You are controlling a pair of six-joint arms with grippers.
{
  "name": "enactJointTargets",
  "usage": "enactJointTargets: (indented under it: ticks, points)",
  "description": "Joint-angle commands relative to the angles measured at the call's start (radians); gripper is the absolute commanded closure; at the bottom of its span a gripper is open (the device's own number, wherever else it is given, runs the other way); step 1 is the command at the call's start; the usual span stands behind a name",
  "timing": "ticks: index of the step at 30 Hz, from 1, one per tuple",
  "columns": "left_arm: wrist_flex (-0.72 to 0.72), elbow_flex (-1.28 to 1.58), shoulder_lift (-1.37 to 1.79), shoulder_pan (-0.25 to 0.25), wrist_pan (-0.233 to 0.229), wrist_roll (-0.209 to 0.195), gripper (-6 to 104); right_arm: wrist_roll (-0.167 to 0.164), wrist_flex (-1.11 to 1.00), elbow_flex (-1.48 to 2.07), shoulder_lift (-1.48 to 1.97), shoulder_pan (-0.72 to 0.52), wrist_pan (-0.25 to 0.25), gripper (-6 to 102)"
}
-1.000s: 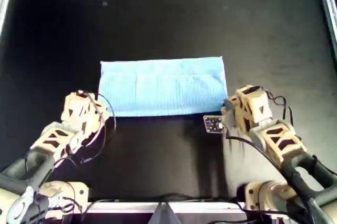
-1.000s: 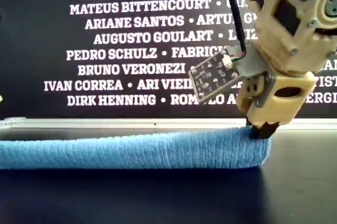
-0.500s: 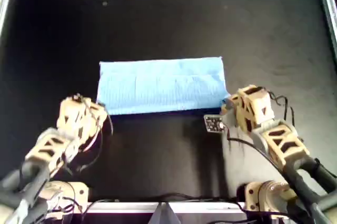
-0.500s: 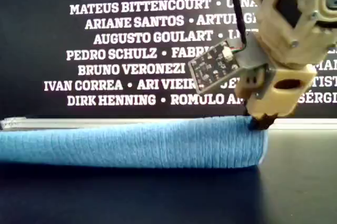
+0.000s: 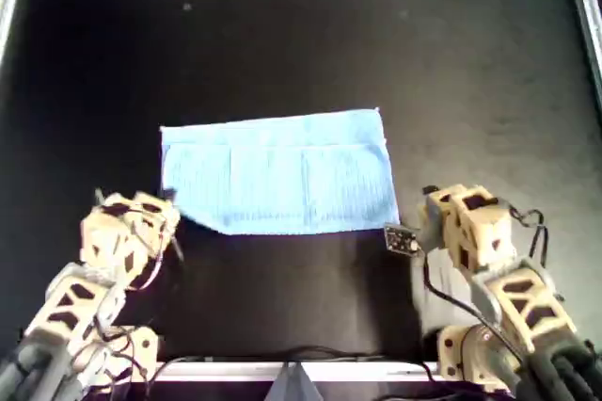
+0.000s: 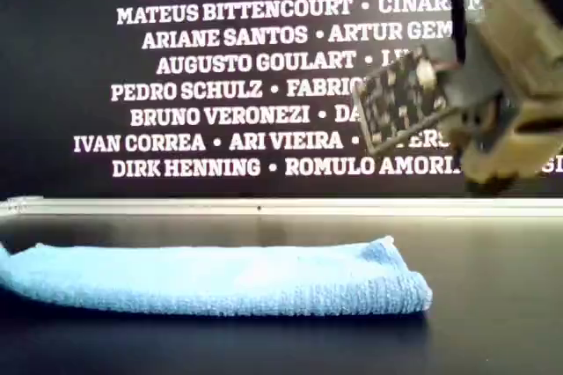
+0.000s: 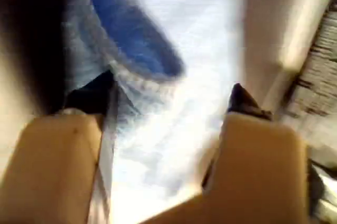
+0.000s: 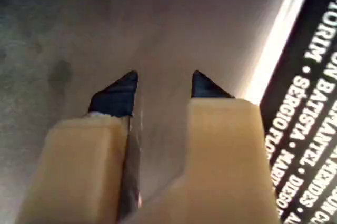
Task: Fold a cloth
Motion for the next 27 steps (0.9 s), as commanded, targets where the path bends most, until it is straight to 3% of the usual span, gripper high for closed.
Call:
enactJointTargets:
  ticks: [1,12,15,24,27]
  points:
    - [-0.002,0.015,0.067,0.006,0.014,0.006,23,-0.005,-0.003,0.002,0.077,0.006,-0.003,56]
    - [-0.003,0.078,0.074,0.021,-0.006,0.008,23,-0.002,-0.003,0.011,0.058,0.069,-0.009,56]
    - [-0.003,0.075,0.086,0.021,-0.006,0.008,23,-0.002,-0.003,0.009,0.110,0.051,0.011,56]
    - [-0.003,0.094,0.206,0.021,-0.006,0.005,23,-0.002,-0.003,0.021,0.584,0.037,0.011,56]
    - [-0.003,0.094,0.210,0.021,-0.006,-0.003,23,-0.005,-0.003,0.028,0.588,0.035,0.003,56]
